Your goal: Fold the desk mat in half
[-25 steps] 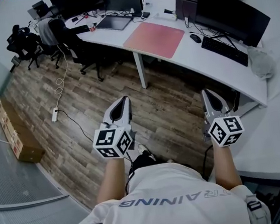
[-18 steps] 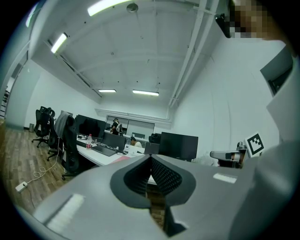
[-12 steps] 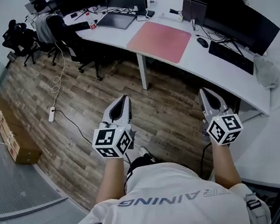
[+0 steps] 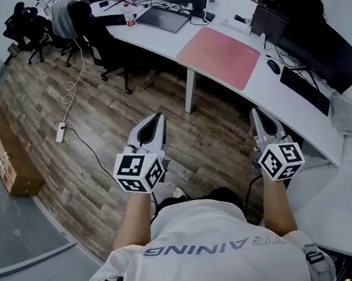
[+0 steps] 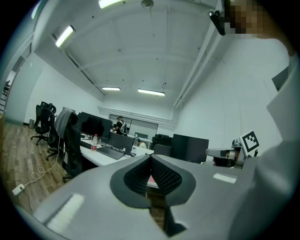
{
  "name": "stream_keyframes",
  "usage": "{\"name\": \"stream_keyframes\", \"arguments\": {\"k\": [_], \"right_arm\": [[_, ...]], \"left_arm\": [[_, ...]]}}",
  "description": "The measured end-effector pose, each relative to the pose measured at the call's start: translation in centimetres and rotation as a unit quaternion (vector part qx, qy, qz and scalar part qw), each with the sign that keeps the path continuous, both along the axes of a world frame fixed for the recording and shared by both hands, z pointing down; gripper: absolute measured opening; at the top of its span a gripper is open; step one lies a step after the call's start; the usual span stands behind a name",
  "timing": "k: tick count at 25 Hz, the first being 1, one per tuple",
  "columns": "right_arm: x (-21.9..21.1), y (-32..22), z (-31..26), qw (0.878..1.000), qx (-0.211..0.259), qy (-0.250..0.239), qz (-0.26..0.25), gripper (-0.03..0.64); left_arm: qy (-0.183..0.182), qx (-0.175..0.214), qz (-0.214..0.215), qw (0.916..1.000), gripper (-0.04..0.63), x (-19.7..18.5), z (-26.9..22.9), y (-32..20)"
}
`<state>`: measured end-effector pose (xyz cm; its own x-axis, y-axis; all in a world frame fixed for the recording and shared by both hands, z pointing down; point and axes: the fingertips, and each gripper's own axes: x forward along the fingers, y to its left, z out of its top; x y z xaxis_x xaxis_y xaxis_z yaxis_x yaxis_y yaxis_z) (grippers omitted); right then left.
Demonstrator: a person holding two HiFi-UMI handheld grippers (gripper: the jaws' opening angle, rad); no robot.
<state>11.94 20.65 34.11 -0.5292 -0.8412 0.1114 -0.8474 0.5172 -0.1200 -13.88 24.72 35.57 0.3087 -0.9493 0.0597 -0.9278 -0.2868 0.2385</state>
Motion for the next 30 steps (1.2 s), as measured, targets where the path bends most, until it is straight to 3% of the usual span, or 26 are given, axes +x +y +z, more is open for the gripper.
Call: {"name": "stream_keyframes", "arguments": {"k": [11,20,25,30], "right_arm": [[-5.0,-5.0,1.2,1.0,-0.015,0.02,-0.019,0.017],[-8.8,-11.1,1.2,0.999,-0.009,0.003,-0.048,0.017],[-7.5,-15.5,1.4,0.999,-0.01,-0.006,-0.038,0.017],[-3.5,-20.5,2.2,1.0,-0.016,-0.016,-0.007,0.017]], "left_arm": [[0.021,-0.006,-0.006,0.9997,0.003,-4.4,1.5,-3.5],[-0.002,0.008,0.0,1.0,0.003,-5.4,-0.1,-8.3],[-0.014,0.005,-0.001,0.9999,0.003,-5.3,-0.4,-12.9],[-0.035,0.003,0.028,0.999,0.003,-2.5,-0.6,-18.8]]}}
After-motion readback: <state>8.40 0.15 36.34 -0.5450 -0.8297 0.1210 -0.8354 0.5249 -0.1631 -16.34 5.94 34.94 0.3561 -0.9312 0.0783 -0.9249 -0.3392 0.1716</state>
